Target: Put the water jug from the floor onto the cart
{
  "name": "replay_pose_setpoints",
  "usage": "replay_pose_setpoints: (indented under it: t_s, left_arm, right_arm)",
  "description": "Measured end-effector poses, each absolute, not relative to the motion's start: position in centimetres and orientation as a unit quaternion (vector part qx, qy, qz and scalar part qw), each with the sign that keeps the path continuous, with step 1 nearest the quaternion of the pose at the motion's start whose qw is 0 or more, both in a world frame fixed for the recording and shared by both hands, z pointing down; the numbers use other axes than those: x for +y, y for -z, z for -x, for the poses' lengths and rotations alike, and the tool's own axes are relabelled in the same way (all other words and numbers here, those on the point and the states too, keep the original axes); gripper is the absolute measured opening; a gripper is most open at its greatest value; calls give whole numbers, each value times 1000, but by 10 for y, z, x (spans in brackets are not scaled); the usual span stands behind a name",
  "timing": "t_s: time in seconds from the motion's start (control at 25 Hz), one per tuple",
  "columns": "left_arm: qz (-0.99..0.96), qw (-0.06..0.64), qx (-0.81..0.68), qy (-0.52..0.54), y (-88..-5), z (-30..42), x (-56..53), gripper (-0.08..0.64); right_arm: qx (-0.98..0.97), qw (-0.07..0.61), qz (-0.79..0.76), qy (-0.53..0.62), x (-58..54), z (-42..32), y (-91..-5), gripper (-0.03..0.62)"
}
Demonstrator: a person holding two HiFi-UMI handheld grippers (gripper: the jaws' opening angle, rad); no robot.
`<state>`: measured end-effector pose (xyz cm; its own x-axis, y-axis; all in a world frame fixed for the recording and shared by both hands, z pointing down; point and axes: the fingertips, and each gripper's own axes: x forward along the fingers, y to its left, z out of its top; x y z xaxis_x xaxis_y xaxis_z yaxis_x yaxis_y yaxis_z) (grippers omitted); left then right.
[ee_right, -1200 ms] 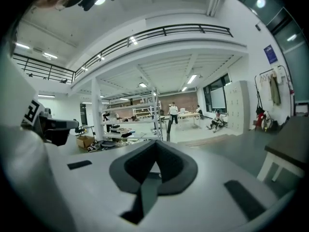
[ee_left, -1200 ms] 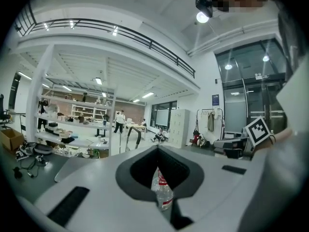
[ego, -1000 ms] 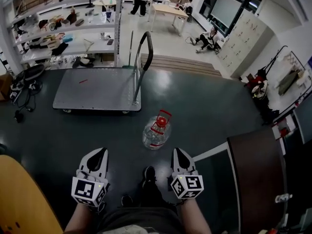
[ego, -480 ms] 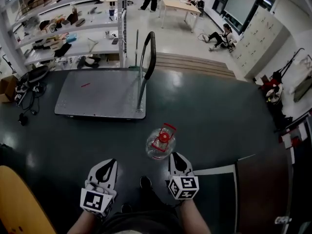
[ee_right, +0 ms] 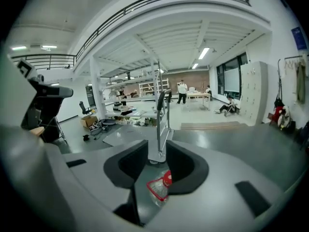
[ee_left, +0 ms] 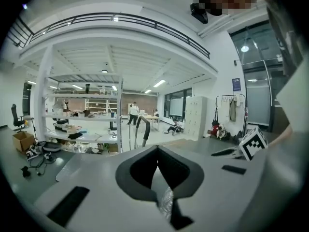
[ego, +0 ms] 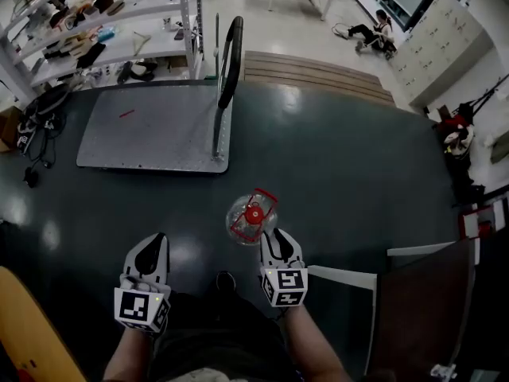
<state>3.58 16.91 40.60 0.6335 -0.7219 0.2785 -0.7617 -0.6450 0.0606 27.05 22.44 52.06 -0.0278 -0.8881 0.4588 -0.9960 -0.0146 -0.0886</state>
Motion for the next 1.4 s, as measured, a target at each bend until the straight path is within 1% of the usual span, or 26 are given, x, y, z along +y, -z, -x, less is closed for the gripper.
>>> replay_pose_setpoints:
  t_s: [0.28, 0.44, 0.56, 0.68, 0.76, 1.0, 1.2, 1.24, 1.28, 1.32, 1.4]
  left_arm:
    - [-900, 108, -399, -138, -469, -59, 148, 8]
    - [-909, 128, -365, -156, -519, -70, 132, 8]
    - [-912, 127, -348, -174, -554, -83, 121, 8]
    - [-910, 149, -341, -182, -588, -87, 117, 8]
    - [-910, 161, -332, -191, -606, -89, 115, 8]
    - [-910, 178, -309, -214, -645, -90, 115, 8]
    - [-906, 186, -311, -218, -657, -86, 98, 8]
    - [-906, 187, -312, -217, -658, -85, 94, 8]
    - [-905, 189, -313, -219, -661, -83, 92, 8]
    - [-904, 190, -312, -222, -663, -80, 92, 8]
    - [-901, 191, -310, -234, -667, -74, 92, 8]
  right_arm:
    - [-690, 221, -651, -224, 218, -266, -613, 149]
    - [-706, 255, -610, -251, 213, -245, -659, 149]
    - [-728, 320, -551, -253, 215, -226, -704, 149]
    - [-736, 391, -500, -235, 218, -215, -747, 149]
    - [-734, 422, -479, -231, 214, -212, -770, 149]
    - [-728, 492, -415, -237, 212, -207, -822, 149]
    - [-698, 547, -388, -253, 213, -211, -850, 149]
    - [-688, 558, -389, -253, 212, -214, -855, 130]
    - [-681, 567, -389, -251, 211, -217, -858, 63]
    - [-678, 573, -388, -248, 210, -217, -860, 33]
    - [-679, 571, -385, -252, 209, -216, -859, 25]
